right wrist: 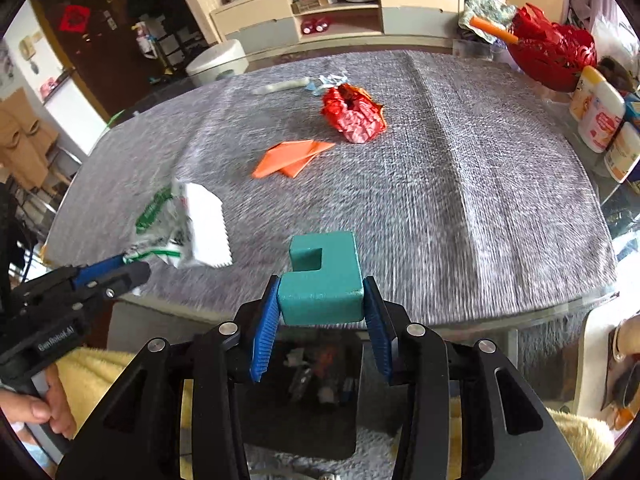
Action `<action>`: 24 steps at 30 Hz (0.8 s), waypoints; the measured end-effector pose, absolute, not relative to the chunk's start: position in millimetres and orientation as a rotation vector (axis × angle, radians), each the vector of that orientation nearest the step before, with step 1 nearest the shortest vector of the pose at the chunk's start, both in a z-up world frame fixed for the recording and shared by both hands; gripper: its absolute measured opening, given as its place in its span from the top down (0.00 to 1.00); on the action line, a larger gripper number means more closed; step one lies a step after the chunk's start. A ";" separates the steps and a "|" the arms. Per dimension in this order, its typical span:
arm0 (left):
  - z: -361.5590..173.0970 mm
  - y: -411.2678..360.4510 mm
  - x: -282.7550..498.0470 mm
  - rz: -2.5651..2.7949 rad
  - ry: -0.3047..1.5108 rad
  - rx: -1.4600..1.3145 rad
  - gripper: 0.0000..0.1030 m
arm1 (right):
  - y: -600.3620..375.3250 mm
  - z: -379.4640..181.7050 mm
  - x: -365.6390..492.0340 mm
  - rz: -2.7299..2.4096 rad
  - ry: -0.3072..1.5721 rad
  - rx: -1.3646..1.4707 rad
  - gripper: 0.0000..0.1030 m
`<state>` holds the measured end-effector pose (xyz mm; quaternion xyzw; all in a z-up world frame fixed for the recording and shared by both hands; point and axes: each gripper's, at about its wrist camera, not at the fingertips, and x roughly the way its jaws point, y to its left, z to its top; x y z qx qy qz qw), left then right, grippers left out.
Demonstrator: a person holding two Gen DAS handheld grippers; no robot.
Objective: Collect trash
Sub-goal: 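Carry the medicine packet and teal block into the bin and open both tools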
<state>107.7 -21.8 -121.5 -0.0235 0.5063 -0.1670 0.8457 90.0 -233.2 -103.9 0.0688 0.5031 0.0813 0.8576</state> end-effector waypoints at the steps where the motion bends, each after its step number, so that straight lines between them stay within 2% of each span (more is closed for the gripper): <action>1: -119.9 -21.2 101.0 -0.354 1.064 -0.049 0.72 | -233.7 -101.2 83.3 0.174 1.053 0.141 0.59; 8: -118.8 -18.8 52.5 -0.359 1.054 -0.046 0.71 | -233.1 -111.1 40.6 0.179 1.075 0.133 0.59; 24: -205.8 -27.1 12.0 -0.367 1.224 -0.065 0.71 | -216.5 -197.9 -4.7 0.196 1.257 0.151 0.59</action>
